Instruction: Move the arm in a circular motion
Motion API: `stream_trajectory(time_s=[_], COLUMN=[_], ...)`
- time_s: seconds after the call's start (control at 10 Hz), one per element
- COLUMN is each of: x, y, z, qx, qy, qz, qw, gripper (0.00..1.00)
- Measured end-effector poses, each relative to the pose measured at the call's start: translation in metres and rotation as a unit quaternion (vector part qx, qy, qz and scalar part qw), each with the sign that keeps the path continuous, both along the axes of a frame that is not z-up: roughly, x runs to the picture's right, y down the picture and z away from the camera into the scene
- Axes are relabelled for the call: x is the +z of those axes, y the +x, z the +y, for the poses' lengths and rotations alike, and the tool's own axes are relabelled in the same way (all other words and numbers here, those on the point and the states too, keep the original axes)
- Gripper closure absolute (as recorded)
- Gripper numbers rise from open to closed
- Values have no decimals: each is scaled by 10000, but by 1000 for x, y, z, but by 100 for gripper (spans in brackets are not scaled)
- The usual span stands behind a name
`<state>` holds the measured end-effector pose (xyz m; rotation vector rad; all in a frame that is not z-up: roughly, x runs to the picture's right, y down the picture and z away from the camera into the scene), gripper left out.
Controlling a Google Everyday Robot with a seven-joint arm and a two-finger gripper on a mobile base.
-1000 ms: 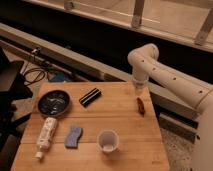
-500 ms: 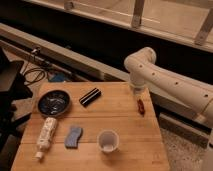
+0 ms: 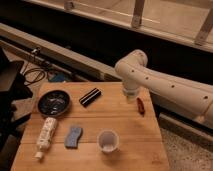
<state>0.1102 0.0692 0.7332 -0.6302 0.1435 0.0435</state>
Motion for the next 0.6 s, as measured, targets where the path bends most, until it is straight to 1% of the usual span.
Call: stream_trajectory(time_s=[0.2, 0.3, 0.5, 0.6], x=[-12, -11, -8, -8], y=[-21, -25, -20, -18], z=[-2, -8, -23, -24], qx=[-161, -180, -120, -109], qy=[1, 24, 89, 95], qz=[-96, -123, -88, -76], qw=[9998, 9998, 9998, 9999], gripper=[82, 82, 82, 82])
